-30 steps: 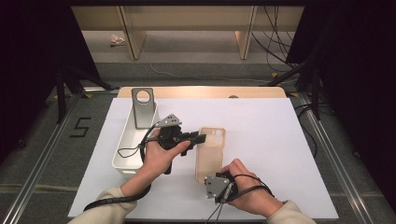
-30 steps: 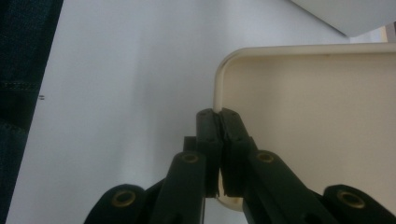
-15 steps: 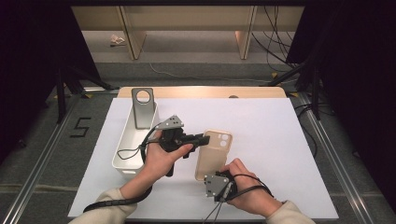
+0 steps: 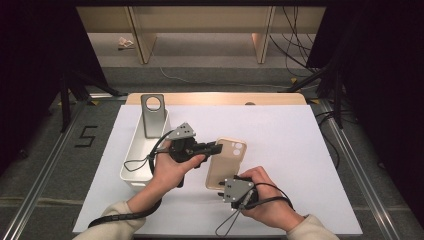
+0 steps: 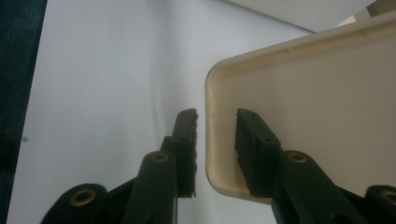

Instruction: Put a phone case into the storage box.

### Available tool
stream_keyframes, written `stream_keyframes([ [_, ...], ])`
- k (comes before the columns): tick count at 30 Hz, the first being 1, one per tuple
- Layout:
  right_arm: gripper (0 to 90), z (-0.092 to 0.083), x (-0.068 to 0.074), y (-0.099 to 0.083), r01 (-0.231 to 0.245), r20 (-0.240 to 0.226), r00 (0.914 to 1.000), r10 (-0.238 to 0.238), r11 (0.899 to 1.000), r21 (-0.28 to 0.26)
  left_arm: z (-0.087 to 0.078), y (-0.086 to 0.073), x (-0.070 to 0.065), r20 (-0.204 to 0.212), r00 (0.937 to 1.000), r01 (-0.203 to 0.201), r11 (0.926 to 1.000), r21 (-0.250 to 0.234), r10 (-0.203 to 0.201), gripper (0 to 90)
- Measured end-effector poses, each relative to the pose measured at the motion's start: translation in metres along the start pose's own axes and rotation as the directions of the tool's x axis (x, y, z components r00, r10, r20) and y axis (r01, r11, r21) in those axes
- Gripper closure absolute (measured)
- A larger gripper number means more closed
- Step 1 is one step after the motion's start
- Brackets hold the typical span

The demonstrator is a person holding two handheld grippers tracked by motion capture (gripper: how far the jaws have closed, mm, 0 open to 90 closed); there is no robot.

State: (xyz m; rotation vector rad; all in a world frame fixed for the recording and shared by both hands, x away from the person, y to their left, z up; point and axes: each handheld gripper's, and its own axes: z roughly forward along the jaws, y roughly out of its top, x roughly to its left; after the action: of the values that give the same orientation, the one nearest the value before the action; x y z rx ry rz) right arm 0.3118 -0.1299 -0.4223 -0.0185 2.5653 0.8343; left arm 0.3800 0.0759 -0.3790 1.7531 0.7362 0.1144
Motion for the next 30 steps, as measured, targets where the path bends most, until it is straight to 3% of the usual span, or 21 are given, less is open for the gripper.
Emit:
stream_keyframes([
  [4,60.3,-0.003,-0.003,-0.002,-0.062,0.007,0.9980,0.062,0.996,-0.061,-0.004,0.001,0.003,-0.013,0.9999,-0.006,0.9999,-0.013,0.006,81.8],
  [8,47.2,-0.007,-0.006,-0.006,-0.165,-0.008,0.9862,0.165,0.978,-0.131,-0.011,0.003,0.007,-0.027,0.9996,-0.006,0.9997,-0.025,0.005,81.8],
  [10,40.6,-0.011,-0.009,-0.011,-0.244,-0.036,0.9697,0.242,0.956,-0.163,-0.016,0.004,0.010,-0.041,0.9992,-0.007,0.9994,-0.035,0.006,81.8],
  [13,33.8,-0.017,-0.013,-0.022,-0.322,-0.052,0.9467,0.318,0.923,-0.209,-0.024,0.005,0.016,-0.058,0.9983,-0.005,0.9989,-0.047,0.002,81.8],
  [18,28.8,-0.029,-0.020,-0.038,-0.400,-0.030,0.9128,0.407,0.877,-0.265,-0.041,0.009,0.028,-0.093,0.9957,-0.001,0.9971,-0.076,-0.006,81.8],
  [21,27.1,-0.036,-0.025,-0.049,-0.453,-0.012,0.8817,0.472,0.840,-0.299,-0.050,0.013,0.033,-0.108,0.9941,-0.001,0.9955,-0.094,-0.010,81.8],
  [25,25.8,-0.043,-0.030,-0.062,-0.499,0.005,0.8477,0.530,0.800,-0.333,-0.063,0.019,0.039,-0.130,0.9915,-0.008,0.9928,-0.120,-0.008,81.8],
  [30,22.7,-0.049,-0.032,-0.076,-0.523,0.036,0.8231,0.567,0.781,-0.343,-0.078,0.025,0.048,-0.161,0.9868,-0.009,0.9883,-0.153,-0.015,81.8],
])
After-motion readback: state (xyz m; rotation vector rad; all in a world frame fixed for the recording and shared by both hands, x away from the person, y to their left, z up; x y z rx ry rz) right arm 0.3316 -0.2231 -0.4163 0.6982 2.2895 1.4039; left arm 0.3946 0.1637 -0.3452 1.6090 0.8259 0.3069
